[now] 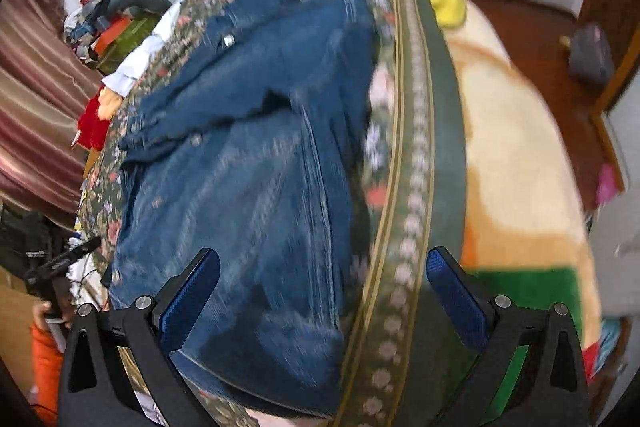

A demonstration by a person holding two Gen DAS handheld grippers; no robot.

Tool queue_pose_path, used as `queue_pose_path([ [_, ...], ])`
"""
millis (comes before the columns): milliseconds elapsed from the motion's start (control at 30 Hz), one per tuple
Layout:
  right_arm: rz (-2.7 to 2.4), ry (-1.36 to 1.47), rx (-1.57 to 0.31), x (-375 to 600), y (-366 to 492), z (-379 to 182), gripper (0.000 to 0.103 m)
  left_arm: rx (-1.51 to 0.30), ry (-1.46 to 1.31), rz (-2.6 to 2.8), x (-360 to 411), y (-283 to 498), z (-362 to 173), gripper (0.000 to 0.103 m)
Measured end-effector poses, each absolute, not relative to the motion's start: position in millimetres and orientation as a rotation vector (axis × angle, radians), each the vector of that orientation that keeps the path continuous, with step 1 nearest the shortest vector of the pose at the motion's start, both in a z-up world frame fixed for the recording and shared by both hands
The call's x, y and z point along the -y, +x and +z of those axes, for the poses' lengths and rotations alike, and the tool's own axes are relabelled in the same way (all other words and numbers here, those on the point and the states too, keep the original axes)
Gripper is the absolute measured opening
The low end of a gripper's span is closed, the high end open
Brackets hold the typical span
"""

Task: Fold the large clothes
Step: 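Fold the jacket side with the left tool while the right tool holds the cuff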

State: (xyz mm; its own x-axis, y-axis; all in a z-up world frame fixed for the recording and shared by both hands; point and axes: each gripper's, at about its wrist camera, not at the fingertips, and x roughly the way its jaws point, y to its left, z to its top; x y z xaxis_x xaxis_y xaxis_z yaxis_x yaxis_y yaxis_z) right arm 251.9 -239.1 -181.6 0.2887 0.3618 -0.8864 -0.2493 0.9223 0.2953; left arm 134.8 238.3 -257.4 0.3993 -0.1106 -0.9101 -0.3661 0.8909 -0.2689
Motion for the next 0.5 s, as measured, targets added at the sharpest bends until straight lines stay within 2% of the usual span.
queue_pose_path([
  [100,0.434,0.126,-1.219,239,242,-192,0.101,-1.201,-0.560,0.132,-232,130,-279,0.088],
  [233,0.467,0.163,-1.216,239,238,-199,0.085,-1.198,-0.647,0.110,-218,124,-295,0.084],
  [400,0.518,0.152,-1.215,227,237,-200,0.055,-1.167,-0.699,0.065,-203,123,-299,0.066],
  [433,0.525,0.144,-1.207,223,235,-199,0.048,-1.162,-0.687,0.044,-198,123,-296,0.054],
  [500,0.508,0.112,-1.179,219,233,-195,0.041,-1.159,-0.638,0.045,-189,125,-288,0.047],
])
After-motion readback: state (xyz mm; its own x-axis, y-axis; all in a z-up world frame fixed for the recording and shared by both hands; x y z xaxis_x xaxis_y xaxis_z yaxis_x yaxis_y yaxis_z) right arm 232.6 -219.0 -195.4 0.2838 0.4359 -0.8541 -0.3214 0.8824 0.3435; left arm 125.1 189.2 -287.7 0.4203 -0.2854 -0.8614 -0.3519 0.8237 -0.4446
